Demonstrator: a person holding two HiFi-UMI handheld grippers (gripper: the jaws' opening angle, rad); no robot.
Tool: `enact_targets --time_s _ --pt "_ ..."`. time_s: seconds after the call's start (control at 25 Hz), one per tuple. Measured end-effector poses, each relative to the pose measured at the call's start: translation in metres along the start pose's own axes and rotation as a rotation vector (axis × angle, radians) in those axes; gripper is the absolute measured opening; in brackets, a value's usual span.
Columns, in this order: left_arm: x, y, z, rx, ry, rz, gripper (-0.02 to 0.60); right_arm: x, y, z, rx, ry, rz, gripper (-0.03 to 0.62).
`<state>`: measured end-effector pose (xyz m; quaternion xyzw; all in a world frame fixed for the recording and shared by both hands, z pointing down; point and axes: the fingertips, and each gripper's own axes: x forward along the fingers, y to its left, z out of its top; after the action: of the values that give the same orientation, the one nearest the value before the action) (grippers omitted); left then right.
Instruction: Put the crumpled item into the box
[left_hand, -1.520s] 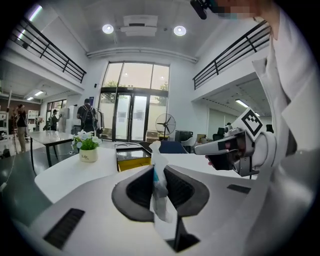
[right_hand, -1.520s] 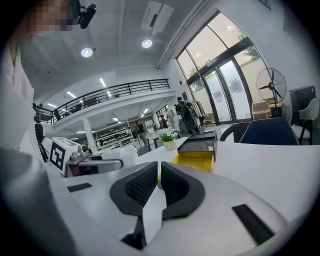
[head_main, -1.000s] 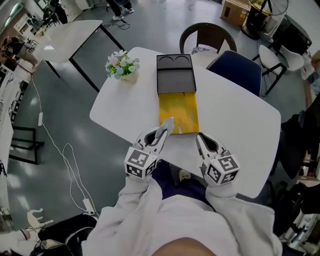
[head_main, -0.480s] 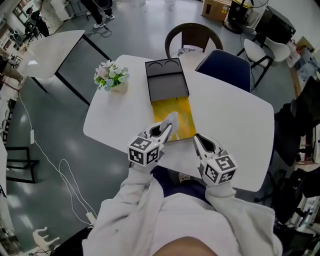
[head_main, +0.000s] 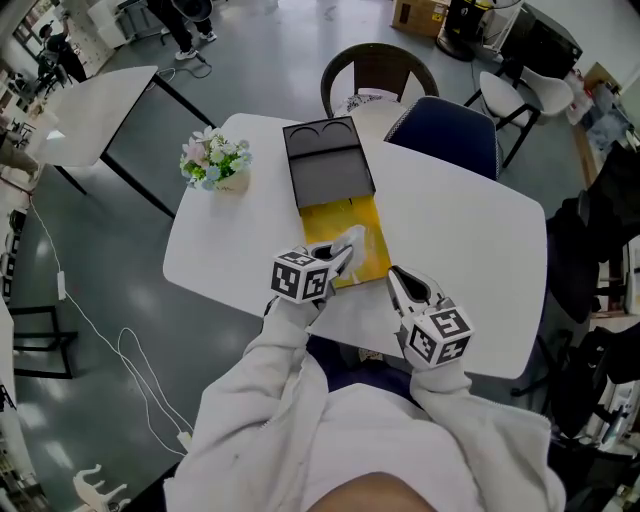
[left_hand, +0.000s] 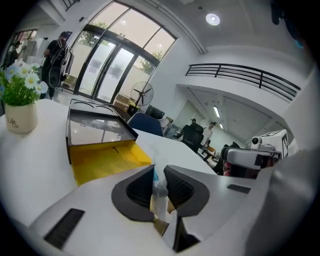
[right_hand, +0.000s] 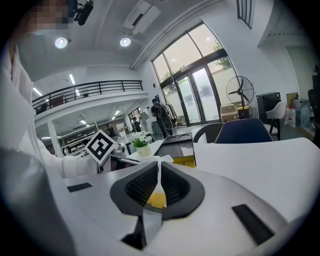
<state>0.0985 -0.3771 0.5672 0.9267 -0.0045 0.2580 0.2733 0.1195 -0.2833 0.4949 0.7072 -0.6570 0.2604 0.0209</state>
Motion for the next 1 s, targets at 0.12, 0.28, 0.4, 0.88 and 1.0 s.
enact_targets --time_s 0.12,0.28,0.4,0.88,1.0 --pt "0.016 0.007 -0.005 -0.085 0.050 -0.021 0.051 0.001 -0.003 -0.001 0.003 0.006 -0.008 0.043" --pt "0.038 0.016 -0.005 -0.145 0.104 -0.023 0.051 0.004 -0.002 -0.003 0.002 0.018 -0.011 0.043" --pt "0.051 0.026 -0.006 -0.129 0.155 0.010 0.051 0.005 -0.002 -0.003 0.001 0.025 -0.011 0.043" --pt "0.073 0.053 -0.009 -0.064 0.244 0.096 0.051 0.011 -0.015 -0.003 0.001 0.055 -0.026 0.043" --pt "0.076 0.057 -0.013 -0.062 0.267 0.114 0.051 0.014 -0.017 -0.003 0.001 0.062 -0.022 0.043"
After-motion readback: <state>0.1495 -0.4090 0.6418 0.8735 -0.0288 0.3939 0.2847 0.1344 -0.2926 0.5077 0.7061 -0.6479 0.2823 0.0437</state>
